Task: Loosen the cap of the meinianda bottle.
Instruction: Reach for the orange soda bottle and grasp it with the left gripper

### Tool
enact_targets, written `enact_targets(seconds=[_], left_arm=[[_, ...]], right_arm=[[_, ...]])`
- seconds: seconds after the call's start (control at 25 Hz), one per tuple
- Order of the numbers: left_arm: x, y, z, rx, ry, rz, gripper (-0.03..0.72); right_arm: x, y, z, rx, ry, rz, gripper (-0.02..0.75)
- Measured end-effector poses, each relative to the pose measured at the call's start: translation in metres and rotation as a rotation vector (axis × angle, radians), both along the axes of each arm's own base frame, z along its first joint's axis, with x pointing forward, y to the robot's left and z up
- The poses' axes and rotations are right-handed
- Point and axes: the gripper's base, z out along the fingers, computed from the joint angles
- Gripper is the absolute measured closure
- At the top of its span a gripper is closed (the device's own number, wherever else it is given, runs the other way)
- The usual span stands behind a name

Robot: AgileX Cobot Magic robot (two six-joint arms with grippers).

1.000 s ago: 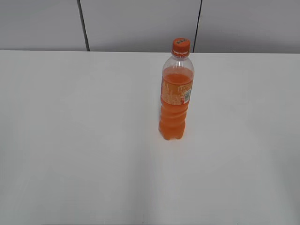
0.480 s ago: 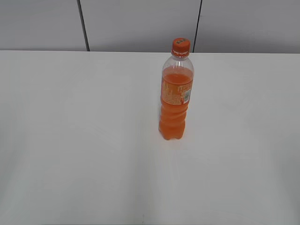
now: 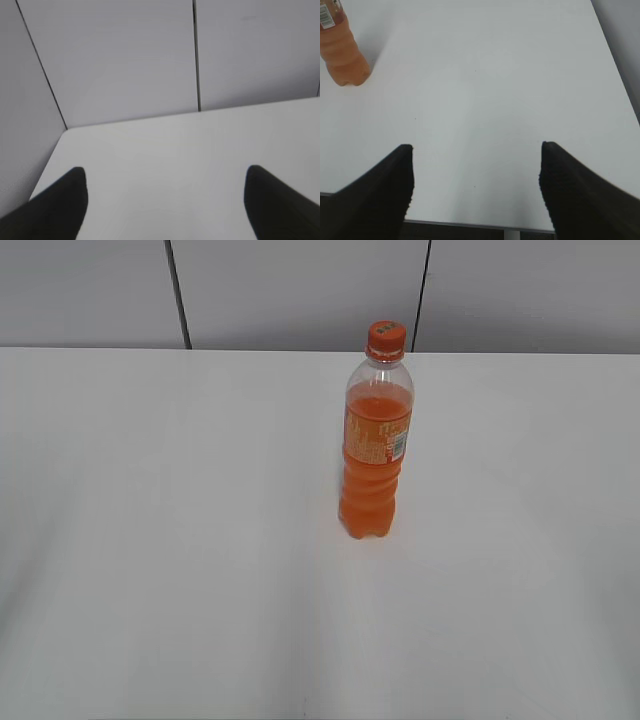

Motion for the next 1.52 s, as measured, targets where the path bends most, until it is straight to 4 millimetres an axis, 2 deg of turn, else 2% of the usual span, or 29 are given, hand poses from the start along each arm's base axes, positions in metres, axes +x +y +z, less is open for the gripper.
enact_targets(seconds=[0.2, 0.52, 0.68, 1.0, 1.2, 1.52], left_arm=[[0.029, -0.003, -0.013, 0.005, -0.156, -0.026, 0.113], [0.058, -0.005, -0.011, 0.005, -0.269, -0.047, 0.148], [0.075, -0.005, -0.017, 0.001, -0.247, -0.053, 0.163], [0.113, -0.007, -0.048, -0.019, -0.092, -0.068, 0.176], [0.128, -0.019, -0.058, -0.014, -0.106, -0.202, 0.179], [0.155, -0.047, -0.086, -0.029, 0.001, -0.529, 0.179]], right_arm=[[0.000, 0.000, 0.000, 0.000, 0.000, 0.000, 0.150], [0.000, 0.000, 0.000, 0.000, 0.000, 0.000, 0.150], [0.000, 0.000, 0.000, 0.000, 0.000, 0.000, 0.150], [0.000, 0.000, 0.000, 0.000, 0.000, 0.000, 0.150], [0.000, 0.000, 0.000, 0.000, 0.000, 0.000, 0.150], [0.000, 0.000, 0.000, 0.000, 0.000, 0.000, 0.150]])
